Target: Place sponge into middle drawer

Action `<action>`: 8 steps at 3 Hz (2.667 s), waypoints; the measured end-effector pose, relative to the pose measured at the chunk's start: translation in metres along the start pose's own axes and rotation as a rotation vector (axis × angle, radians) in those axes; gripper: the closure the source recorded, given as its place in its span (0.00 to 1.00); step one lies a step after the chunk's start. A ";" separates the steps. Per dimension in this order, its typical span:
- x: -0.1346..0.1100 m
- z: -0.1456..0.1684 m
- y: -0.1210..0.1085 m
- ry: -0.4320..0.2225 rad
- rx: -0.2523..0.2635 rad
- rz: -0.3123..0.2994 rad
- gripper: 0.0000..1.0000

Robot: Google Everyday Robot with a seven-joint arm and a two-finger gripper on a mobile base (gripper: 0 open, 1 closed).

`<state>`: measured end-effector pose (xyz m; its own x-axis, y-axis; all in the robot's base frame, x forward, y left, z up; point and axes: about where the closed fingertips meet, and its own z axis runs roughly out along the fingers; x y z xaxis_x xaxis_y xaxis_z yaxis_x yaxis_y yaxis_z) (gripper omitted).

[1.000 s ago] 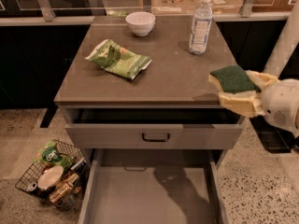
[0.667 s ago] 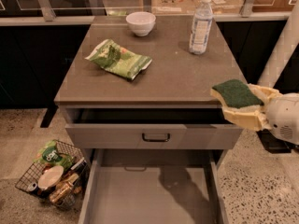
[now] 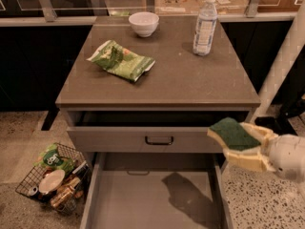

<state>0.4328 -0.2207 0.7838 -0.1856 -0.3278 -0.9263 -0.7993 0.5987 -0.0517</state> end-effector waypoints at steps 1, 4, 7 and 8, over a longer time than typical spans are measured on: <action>0.035 0.003 0.025 -0.020 -0.128 0.013 1.00; 0.109 0.039 0.053 0.091 -0.189 -0.011 1.00; 0.238 0.154 0.120 0.095 -0.343 0.036 1.00; 0.268 0.186 0.129 0.102 -0.351 0.031 1.00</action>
Offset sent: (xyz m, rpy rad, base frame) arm -0.0184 0.0033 -0.0277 0.0336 0.0289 0.0834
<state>0.3862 -0.0956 0.4594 -0.2548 -0.3955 -0.8824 -0.9365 0.3283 0.1233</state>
